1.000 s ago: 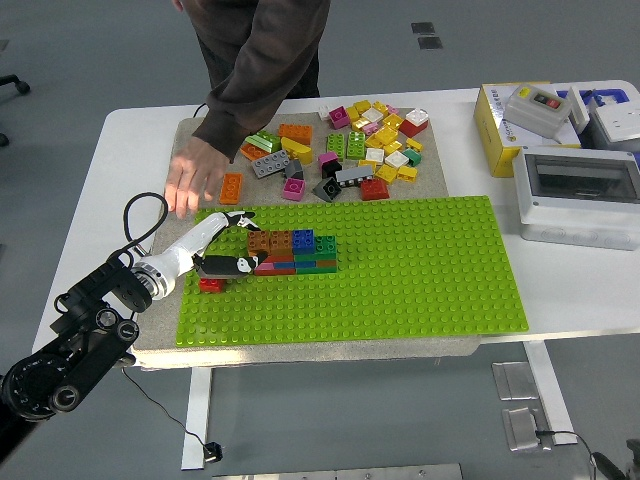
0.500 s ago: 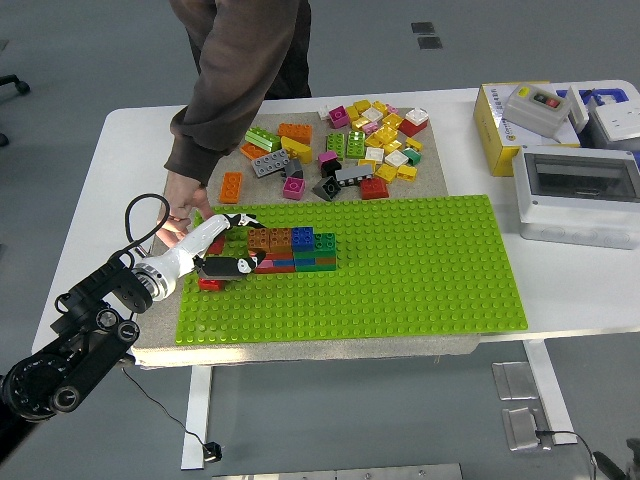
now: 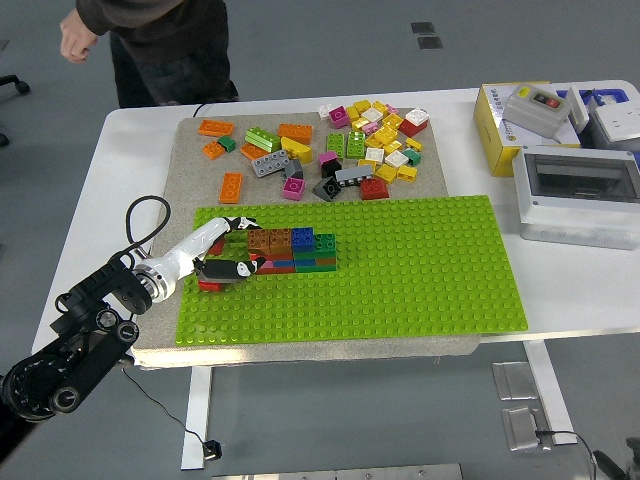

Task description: Pick up the brick,pile it on top of brick,press brick,pick up the brick,pile it on top of brick,press brick

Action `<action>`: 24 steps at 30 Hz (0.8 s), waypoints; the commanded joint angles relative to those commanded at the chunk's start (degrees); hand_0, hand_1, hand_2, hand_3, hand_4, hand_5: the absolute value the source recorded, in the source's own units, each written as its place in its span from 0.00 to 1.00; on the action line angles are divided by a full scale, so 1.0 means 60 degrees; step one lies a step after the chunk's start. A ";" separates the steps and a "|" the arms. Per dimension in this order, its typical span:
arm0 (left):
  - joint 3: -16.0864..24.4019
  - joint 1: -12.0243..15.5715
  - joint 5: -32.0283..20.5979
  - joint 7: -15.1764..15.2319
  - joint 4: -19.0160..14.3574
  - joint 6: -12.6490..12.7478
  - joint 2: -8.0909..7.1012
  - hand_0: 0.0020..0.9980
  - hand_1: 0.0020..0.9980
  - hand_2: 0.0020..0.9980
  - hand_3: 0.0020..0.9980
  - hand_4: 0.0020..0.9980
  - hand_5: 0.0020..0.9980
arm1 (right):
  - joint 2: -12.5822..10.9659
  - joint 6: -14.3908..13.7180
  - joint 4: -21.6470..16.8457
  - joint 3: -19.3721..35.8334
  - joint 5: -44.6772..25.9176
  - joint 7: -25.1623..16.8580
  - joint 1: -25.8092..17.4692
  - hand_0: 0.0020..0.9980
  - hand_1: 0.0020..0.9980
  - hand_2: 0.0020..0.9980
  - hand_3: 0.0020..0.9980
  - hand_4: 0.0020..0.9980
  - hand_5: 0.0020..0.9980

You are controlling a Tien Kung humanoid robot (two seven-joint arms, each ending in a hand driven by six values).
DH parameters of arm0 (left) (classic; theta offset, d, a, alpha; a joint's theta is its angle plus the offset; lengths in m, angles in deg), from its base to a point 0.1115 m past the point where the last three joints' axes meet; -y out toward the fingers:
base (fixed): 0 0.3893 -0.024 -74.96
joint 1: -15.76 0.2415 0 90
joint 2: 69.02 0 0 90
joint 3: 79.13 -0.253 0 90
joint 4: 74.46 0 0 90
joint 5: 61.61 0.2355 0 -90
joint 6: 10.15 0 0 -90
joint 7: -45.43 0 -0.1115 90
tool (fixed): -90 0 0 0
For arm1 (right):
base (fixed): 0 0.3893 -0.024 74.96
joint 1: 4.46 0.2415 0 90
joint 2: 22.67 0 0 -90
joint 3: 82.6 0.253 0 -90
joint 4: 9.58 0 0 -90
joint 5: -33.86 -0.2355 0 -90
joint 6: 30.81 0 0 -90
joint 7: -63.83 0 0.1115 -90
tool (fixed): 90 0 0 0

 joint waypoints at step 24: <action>0.0485 0.0000 0.0391 -0.0137 -0.0392 -0.0311 -0.0108 0.99 1.00 1.00 0.88 0.84 0.42 | -0.0004 -0.0017 0.0000 0.0014 0.0013 0.0002 -0.0013 0.73 0.69 0.69 0.78 0.60 1.00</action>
